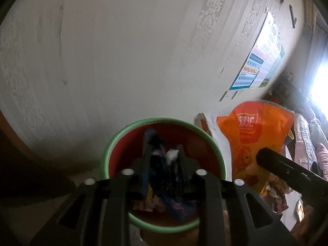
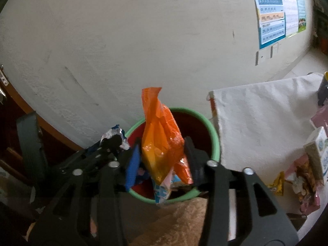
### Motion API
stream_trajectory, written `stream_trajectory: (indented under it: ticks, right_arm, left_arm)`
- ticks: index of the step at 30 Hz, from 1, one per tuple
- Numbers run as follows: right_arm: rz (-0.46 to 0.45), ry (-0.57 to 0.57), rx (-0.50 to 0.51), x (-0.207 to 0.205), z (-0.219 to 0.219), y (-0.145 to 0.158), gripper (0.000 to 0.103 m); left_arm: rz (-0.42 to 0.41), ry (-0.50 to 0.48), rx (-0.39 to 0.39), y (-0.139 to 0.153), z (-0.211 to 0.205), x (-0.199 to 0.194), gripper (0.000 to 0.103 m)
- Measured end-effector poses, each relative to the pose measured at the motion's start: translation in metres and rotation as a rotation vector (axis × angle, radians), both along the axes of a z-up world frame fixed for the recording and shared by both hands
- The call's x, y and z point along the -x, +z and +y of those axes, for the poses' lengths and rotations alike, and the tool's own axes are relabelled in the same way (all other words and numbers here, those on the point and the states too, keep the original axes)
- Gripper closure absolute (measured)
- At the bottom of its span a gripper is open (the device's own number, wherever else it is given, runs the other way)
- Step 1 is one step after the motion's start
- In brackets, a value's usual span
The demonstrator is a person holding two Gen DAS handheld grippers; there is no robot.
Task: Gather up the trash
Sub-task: 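Release the blue wrapper into the bin with the left gripper while the right carries the orange bag, then drop the orange bag into the red bin with the right gripper, then grasp the pink snack bag with the right gripper while the left gripper grasps the yellow wrapper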
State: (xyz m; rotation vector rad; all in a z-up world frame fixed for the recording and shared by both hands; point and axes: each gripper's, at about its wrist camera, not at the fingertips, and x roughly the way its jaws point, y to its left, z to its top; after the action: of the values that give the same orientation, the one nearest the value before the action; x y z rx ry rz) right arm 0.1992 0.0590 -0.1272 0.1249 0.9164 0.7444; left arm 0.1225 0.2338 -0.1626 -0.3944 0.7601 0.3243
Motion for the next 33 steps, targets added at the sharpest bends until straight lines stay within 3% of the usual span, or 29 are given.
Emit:
stream_trajectory:
  ticks: [2,8,13,18,24,28,33]
  right_arm:
    - [0.002,-0.011,-0.008,0.001,-0.003,-0.002,0.05]
    - [0.011,-0.049,0.004,0.008,-0.03,-0.006,0.05]
    - [0.018,-0.16,0.067,0.013,-0.09,-0.019,0.05]
    - [0.003,-0.328,0.238,0.011,-0.167,-0.043,0.049]
    - [0.161,-0.439,0.293,-0.009,-0.249,-0.082,0.049]
    - [0.269,-0.403,0.254,-0.025,-0.259,-0.109,0.049]
    - [0.292,-0.382,0.225,-0.021,-0.258,-0.128,0.052]
  left_arm:
    - [-0.003,0.018,-0.007,0.0,0.0,0.002,0.045]
    - [0.014,-0.002,0.003,0.001,-0.007,0.002,0.045]
    - [0.025,-0.056,0.021,0.003,-0.027,-0.002,0.045]
    - [0.04,-0.122,0.029,0.002,-0.053,-0.008,0.045]
    - [0.063,-0.232,0.017,0.004,-0.097,-0.013,0.045]
    - [0.087,-0.304,0.042,0.003,-0.124,-0.016,0.045]
    - [0.121,-0.372,0.004,0.001,-0.153,-0.018,0.045]
